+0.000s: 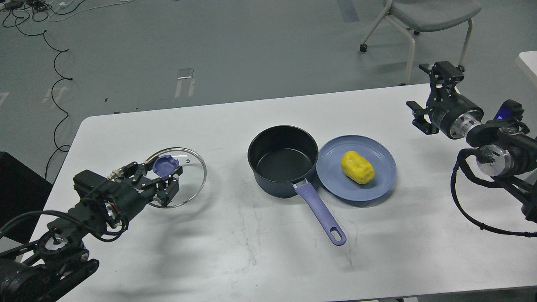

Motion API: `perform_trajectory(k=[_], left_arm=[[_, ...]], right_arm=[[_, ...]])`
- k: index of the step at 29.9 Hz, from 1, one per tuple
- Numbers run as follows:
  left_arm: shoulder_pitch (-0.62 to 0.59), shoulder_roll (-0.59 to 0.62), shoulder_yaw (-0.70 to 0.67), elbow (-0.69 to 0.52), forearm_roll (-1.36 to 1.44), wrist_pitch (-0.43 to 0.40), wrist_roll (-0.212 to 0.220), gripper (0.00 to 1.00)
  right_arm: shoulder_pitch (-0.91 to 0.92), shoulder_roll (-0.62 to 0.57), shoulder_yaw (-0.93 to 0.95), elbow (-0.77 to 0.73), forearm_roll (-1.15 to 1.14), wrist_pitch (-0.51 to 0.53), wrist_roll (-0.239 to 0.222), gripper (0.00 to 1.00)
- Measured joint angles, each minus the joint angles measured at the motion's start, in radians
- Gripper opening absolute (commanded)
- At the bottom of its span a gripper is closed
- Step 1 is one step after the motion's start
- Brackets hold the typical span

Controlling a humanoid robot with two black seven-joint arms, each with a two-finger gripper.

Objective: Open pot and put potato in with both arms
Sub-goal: 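Lift the lid off the saucepan and set it down nearer the robot, then release the lid and raise the left gripper away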

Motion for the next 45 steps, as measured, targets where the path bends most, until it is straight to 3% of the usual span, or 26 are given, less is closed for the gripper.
perform_trajectory(k=[9,33,36,37,38,45], left_arm=[[0.003,-0.069,0.002,0.043,-0.003,-0.003,0.002,0.5],[0.043,-0.085,0.041,0.085,-0.034,-0.004,-0.003,0.59],[0.043,-0.099,0.042,0.1,-0.035,-0.003,-0.002,0.72],[0.043,-0.102,0.043,0.103,-0.037,-0.003,-0.002,0.92],[0.042,-0.104,0.043,0.105,-0.04,-0.003,-0.002,0.99],[0.028,-0.106,0.034,0.098,-0.136,-0.004,-0.007,0.99]], right_arm=[[-0.002,-0.002,-0.001,0.004,0.0,-0.003,0.0,1.0],[0.003,-0.002,-0.001,0.009,-0.002,-0.009,0.0,1.0],[0.003,-0.002,-0.001,0.009,-0.002,-0.009,0.001,1.0],[0.003,-0.003,-0.001,0.009,-0.002,-0.01,0.001,1.0],[0.003,-0.003,-0.001,0.009,-0.002,-0.01,0.001,1.0],[0.005,-0.003,0.0,0.022,-0.007,-0.008,0.001,1.0]])
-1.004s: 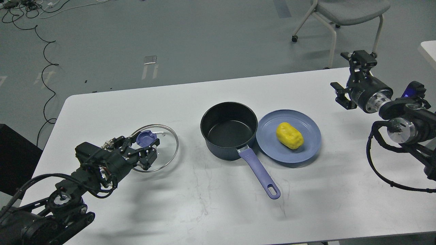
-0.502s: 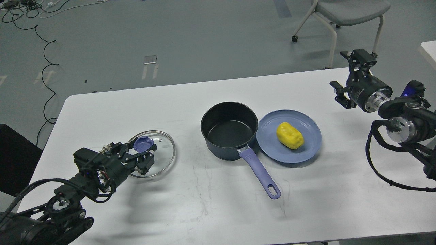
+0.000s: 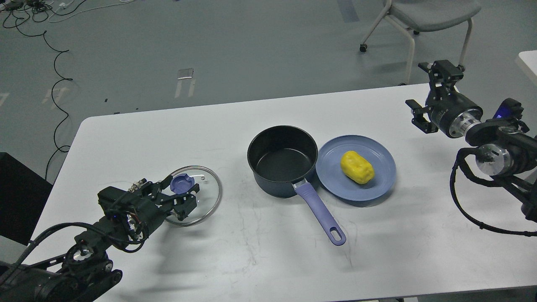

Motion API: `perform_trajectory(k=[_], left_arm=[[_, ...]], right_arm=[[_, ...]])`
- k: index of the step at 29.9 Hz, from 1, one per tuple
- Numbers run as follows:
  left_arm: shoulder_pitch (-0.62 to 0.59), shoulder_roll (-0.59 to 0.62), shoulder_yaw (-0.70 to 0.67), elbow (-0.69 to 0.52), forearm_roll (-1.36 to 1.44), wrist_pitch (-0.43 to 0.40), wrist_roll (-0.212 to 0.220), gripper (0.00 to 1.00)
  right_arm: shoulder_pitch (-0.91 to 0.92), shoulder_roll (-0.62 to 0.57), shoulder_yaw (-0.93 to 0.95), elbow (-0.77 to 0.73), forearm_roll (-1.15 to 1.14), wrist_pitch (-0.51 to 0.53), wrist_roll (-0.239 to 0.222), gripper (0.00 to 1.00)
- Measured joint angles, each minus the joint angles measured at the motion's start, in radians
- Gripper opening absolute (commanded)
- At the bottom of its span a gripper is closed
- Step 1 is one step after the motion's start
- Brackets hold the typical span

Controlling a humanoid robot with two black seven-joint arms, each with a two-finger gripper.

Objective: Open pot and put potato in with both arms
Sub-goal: 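Release the lid and raise the left gripper away, then reach the right gripper to the yellow potato on the blue plate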

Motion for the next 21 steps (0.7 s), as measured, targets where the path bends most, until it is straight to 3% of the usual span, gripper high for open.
perform_trajectory(k=[5,13,21], left_arm=[[-0.045,0.049,-0.01,-0.038,-0.173,0.0,-0.009,0.99],[-0.18,0.161,-0.01,-0.109,-0.498,-0.016,-0.041,0.99],[-0.281,0.19,-0.074,-0.133,-0.91,-0.053,-0.05,0.99]], right_arm=[[0.014,-0.002,-0.039,0.042,-0.061,0.003,0.0,1.0],[0.107,-0.069,-0.283,0.108,-0.462,0.002,0.003,1.0],[0.167,-0.094,-0.456,0.112,-0.806,-0.05,0.019,0.97]])
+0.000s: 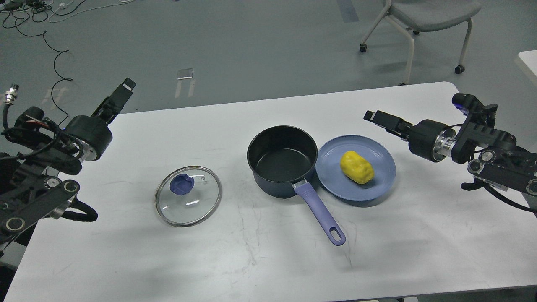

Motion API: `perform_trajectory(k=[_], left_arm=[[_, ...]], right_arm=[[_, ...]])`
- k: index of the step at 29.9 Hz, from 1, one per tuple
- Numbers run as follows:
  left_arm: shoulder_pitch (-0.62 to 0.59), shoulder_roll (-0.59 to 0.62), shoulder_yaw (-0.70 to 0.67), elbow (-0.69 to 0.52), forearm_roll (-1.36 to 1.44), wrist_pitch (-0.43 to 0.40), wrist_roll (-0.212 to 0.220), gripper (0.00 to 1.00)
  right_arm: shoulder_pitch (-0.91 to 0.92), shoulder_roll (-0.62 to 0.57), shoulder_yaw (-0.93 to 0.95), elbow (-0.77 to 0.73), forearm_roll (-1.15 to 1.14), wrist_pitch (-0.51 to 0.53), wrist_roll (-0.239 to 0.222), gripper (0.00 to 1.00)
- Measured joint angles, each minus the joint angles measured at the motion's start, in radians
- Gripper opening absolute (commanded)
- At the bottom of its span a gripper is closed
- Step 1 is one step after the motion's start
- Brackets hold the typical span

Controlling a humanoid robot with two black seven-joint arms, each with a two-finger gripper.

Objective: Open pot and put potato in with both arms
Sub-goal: 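Reach the right gripper to the yellow potato on the blue plate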

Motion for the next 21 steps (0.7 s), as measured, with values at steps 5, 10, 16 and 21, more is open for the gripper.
perform_trajectory(k=[5,10,16,21], left_arm=[[-0.003,0.004,-0.014,0.0,-0.045,-0.01,0.0,0.99],[-0.003,0.017,-0.015,0.0,-0.043,-0.01,-0.02,0.99],[0.0,0.025,-0.015,0.0,-0.042,-0.006,-0.044,0.99],[0.004,0.026,-0.014,-0.001,-0.042,-0.002,-0.047,0.99]], right_arm=[[0.014,-0.001,-0.082,0.001,-0.169,-0.004,0.043,0.95],[0.038,0.001,-0.181,-0.005,-0.207,-0.004,0.091,0.89],[0.077,0.023,-0.262,-0.037,-0.231,-0.006,0.095,0.59],[0.093,0.073,-0.273,-0.081,-0.243,-0.006,0.095,0.5]])
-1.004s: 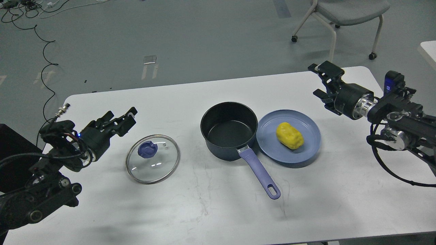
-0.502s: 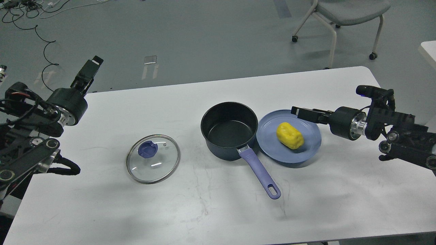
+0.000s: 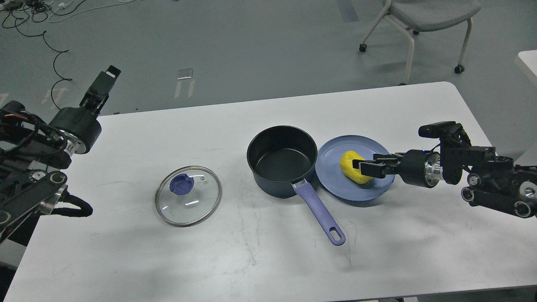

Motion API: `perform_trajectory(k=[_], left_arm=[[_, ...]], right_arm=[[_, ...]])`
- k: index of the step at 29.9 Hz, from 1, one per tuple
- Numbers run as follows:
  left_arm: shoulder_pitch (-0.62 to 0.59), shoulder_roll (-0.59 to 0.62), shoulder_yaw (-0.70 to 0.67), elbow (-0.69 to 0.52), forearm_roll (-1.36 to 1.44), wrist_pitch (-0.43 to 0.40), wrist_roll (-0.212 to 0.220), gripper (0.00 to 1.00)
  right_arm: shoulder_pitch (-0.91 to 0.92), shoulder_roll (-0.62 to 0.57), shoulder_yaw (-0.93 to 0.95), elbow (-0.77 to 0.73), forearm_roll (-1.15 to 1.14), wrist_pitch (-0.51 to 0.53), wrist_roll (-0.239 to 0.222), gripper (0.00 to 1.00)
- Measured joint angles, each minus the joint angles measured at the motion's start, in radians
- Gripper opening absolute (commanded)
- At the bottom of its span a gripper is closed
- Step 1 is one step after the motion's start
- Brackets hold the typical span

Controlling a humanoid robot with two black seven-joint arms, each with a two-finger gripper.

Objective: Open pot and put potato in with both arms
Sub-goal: 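Reach the right gripper to the yellow potato on the blue plate, then grasp the potato with the right gripper and lift it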

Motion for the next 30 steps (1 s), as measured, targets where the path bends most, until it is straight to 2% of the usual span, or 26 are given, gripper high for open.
perform_trajectory(k=[3,14,22,30], left_arm=[[0.002,0.0,0.001,0.0,0.001,0.001,-0.007,0.99],[0.006,0.004,0.002,0.0,0.001,0.0,-0.022,0.99],[0.008,0.002,0.003,0.001,0.001,0.0,-0.023,0.99],[0.008,-0.001,0.003,0.002,0.001,0.0,-0.023,0.99]], right_arm=[[0.009,0.022,-0.009,-0.019,-0.001,0.0,0.0,0.47],[0.054,0.07,-0.1,-0.057,-0.001,-0.002,-0.003,0.47],[0.073,0.071,-0.145,-0.064,0.0,-0.002,-0.003,0.35],[0.091,0.042,-0.141,-0.06,0.006,-0.024,0.0,0.34]])
